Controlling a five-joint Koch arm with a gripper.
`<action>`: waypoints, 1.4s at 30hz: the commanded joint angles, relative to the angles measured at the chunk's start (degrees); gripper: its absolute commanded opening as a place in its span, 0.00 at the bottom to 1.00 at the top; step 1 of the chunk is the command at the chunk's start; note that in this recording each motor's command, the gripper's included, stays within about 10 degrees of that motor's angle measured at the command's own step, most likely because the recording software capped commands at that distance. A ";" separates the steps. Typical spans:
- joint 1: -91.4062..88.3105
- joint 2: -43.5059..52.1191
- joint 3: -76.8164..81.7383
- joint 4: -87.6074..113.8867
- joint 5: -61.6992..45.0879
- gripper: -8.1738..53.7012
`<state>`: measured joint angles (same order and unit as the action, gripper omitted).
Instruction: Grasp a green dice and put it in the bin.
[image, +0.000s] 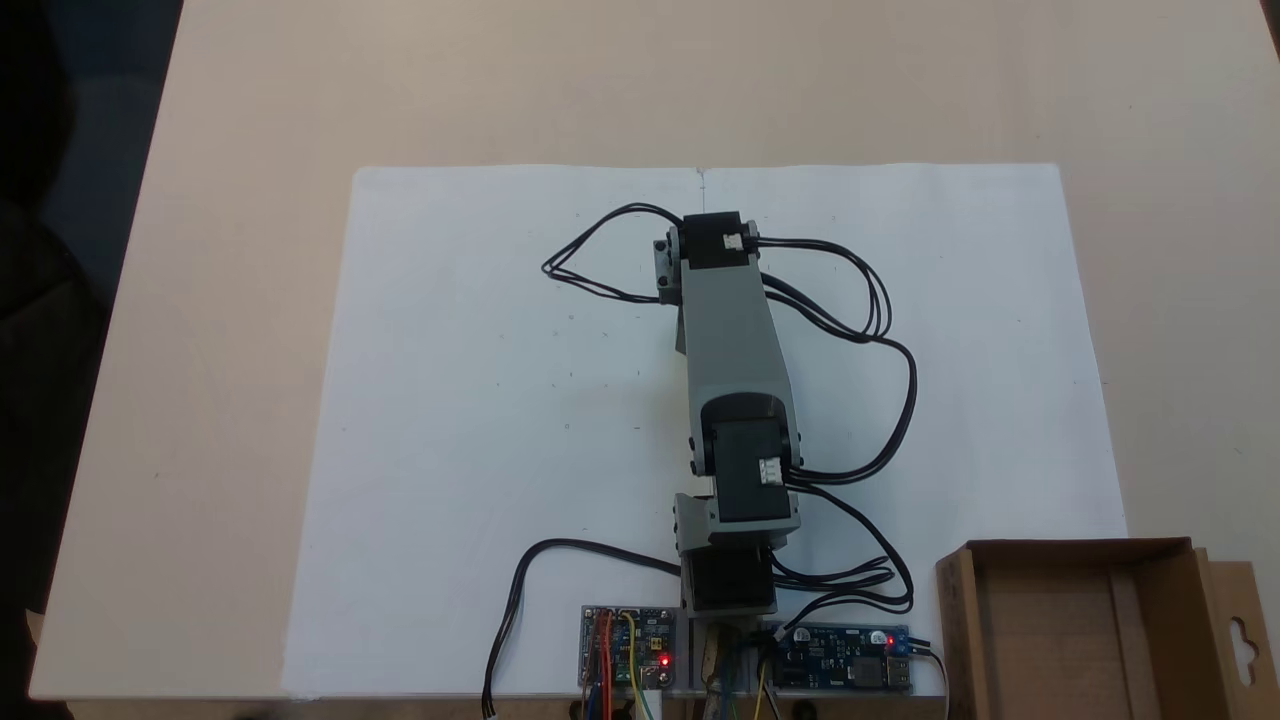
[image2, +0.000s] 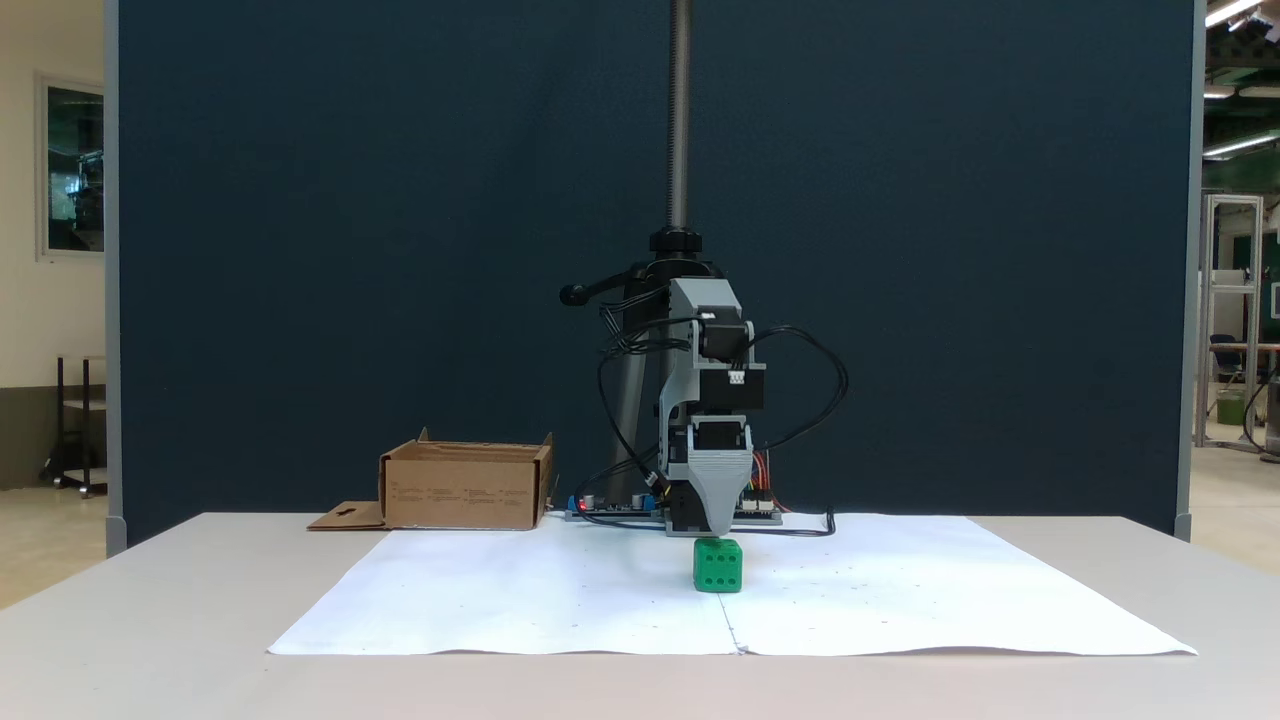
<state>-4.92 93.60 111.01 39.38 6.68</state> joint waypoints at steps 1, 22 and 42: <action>-0.26 0.00 -3.25 0.97 3.87 0.78; 0.44 -7.38 -4.31 0.00 3.16 0.78; 0.53 -12.66 -4.31 -5.27 -3.52 0.78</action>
<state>-4.39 80.24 109.07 36.47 6.33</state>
